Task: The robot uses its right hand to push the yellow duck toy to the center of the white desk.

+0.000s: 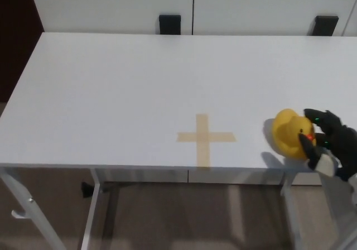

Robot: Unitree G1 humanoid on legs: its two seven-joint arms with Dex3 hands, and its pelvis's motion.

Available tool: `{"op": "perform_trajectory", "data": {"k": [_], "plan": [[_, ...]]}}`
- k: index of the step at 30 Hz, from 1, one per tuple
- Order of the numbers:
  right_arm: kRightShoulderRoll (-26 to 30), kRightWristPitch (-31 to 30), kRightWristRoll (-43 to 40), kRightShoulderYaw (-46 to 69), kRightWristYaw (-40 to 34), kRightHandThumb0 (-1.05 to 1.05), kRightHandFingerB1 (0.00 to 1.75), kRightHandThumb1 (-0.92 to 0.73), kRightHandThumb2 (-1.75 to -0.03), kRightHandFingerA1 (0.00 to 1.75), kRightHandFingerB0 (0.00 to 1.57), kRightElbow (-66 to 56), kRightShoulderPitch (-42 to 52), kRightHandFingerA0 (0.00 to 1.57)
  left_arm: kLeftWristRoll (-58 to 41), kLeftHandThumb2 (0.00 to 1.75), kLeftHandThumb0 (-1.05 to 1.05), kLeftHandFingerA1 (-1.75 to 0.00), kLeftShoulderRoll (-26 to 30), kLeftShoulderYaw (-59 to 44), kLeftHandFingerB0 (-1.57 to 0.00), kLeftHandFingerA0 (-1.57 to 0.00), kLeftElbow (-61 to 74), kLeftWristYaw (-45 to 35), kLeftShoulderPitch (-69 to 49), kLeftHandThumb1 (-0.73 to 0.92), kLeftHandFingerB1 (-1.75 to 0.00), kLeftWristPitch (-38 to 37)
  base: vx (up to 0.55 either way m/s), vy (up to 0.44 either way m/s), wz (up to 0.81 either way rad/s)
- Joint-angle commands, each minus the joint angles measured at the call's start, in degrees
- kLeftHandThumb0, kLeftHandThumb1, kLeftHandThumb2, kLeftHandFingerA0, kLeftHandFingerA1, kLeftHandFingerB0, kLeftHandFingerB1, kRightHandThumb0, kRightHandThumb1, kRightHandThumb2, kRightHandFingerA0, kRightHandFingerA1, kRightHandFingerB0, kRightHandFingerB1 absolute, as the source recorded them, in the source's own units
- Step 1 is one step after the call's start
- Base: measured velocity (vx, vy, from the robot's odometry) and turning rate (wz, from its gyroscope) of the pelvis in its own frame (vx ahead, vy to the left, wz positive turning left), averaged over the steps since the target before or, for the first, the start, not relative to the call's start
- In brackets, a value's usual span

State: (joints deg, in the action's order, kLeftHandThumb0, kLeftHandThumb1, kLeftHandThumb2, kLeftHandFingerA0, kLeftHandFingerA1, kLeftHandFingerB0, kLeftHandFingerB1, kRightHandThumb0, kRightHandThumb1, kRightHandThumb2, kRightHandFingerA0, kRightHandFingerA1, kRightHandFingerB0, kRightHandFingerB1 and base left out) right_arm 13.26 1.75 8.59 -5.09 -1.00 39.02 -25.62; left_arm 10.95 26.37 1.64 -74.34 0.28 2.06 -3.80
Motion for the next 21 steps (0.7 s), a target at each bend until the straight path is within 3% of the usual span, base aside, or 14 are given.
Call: {"op": "perform_trajectory", "data": {"k": [1, 11, 17, 21], "plan": [[-2.5, -4.1, 1.5, -1.7, 0.1, -0.75, 0.38, -0.91, -0.67, 0.51, 0.23, -0.6, 1.7, 0.23, 0.9, 0.82, -0.14, -0.84, 0.3, 0.7, -0.89, -0.86, -0.2, -0.3, 0.3, 0.58, -0.85, -0.8, 0.0, 0.0, 0.0], [-5.5, -5.8, 1.2, -2.0, -1.1, -0.77, 0.39, -0.91, -0.68, 0.54, 0.23, -1.4, 0.0, 0.22, 1.0, 0.84, -0.12, -0.82, 0.3, 0.9, -0.87, -0.85, 0.0, -0.2, 0.1, 0.58, -0.84, -0.5, 0.0, 0.0, 0.0], [-11.9, -7.1, 0.7, -1.1, -5.9, -0.73, 0.42, -0.91, -0.68, 0.56, 0.25, -1.0, -1.9, 0.24, 0.5, 0.88, -0.13, -0.9, -0.1, 0.9, -0.91, -0.88, -0.1, -0.4, 0.3, 0.57, -0.88, -0.9, 0.0, 0.0, 0.0], [-14.1, -7.4, 1.5, -2.2, -5.5, -0.79, 0.39, -0.92, -0.68, 0.52, 0.18, 0.5, -3.4, 0.15, 0.4, 0.85, -0.12, -0.87, -0.2, 0.7, -0.88, -0.86, -0.2, -0.3, 0.3, 0.58, -0.86, -0.8, 0.0, 0.0, 0.0]]}}
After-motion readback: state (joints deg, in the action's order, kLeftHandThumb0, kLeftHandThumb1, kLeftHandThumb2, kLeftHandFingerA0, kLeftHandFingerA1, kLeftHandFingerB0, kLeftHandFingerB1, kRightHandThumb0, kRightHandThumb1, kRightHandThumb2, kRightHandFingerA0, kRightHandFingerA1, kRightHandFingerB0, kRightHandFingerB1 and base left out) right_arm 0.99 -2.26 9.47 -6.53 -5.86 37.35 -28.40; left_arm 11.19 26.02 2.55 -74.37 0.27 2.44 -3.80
